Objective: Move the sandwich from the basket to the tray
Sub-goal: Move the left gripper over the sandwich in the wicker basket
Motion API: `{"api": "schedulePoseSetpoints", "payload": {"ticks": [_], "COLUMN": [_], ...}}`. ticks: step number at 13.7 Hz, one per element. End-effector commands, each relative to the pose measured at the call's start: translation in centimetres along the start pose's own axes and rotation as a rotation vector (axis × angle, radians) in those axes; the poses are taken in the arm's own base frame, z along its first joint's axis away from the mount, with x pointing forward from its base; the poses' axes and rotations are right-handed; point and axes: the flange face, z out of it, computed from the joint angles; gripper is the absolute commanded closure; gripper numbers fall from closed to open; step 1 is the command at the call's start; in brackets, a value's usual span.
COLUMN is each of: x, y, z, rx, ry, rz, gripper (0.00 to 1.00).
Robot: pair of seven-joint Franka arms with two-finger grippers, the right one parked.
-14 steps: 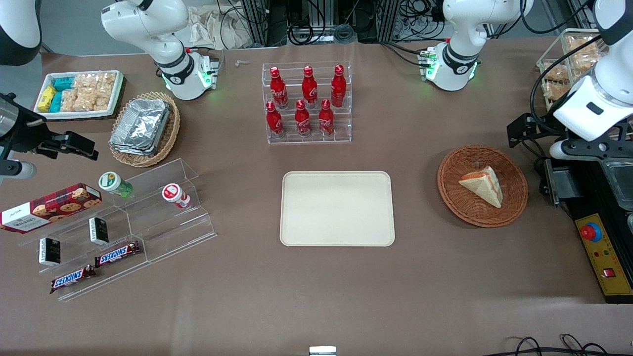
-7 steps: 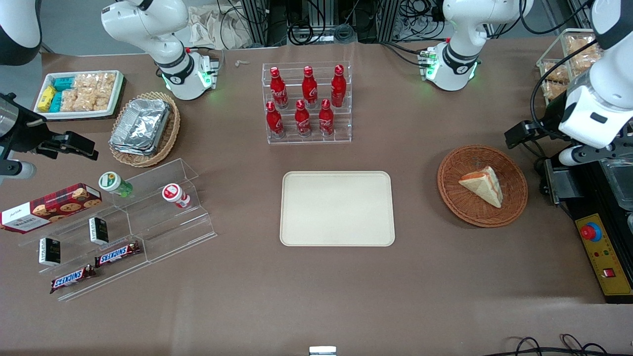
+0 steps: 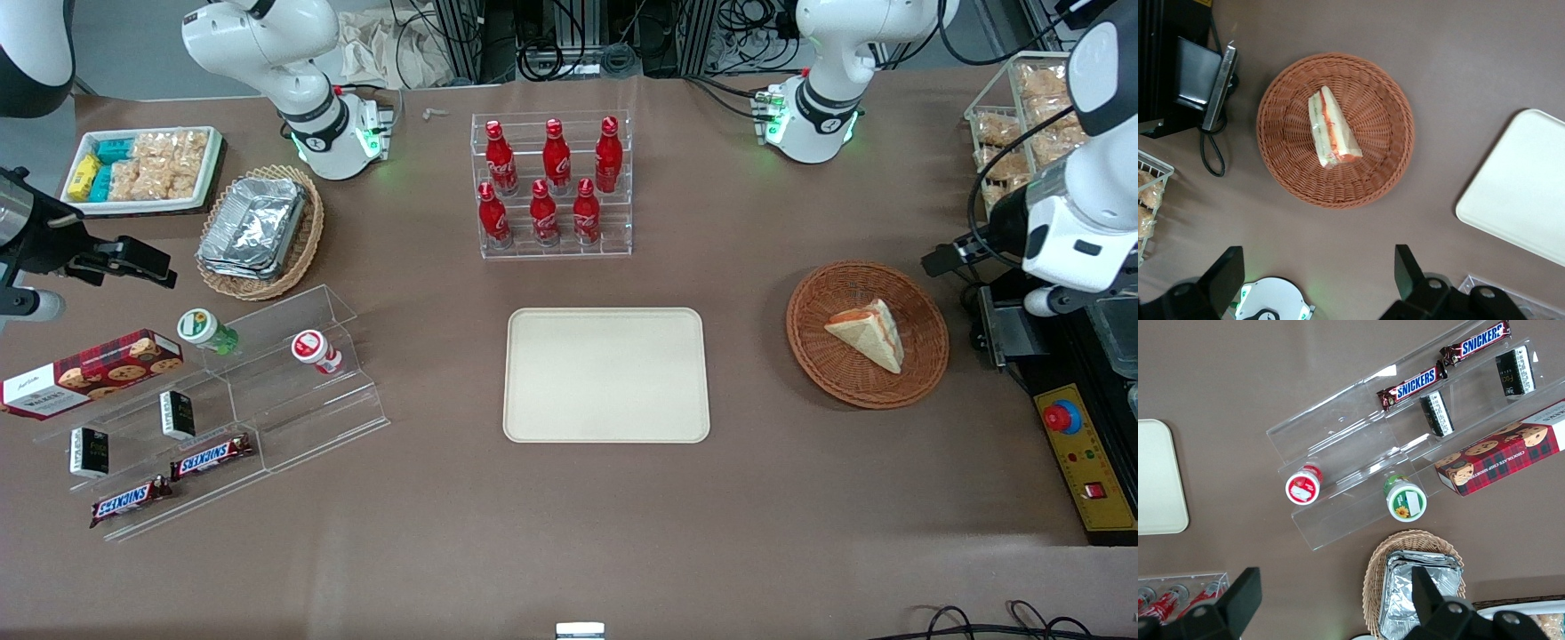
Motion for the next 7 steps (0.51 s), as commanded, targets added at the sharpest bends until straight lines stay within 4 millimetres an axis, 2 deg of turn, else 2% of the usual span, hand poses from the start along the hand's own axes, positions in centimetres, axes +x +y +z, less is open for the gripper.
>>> {"api": "schedulePoseSetpoints", "payload": {"ticks": [1, 4, 6, 7], "x": [-2.8, -2.0, -1.4, -1.3], "y": [-2.8, -2.8, -2.6, -2.6], "z": [2.5, 6.3, 10.3, 11.5], "rx": [-0.025, -0.048, -0.049, -0.057], "ry": [0.064, 0.096, 0.087, 0.096], "rz": [-0.072, -0.153, -0.212, -0.245], "gripper": [0.00, 0.00, 0.00, 0.00]}}
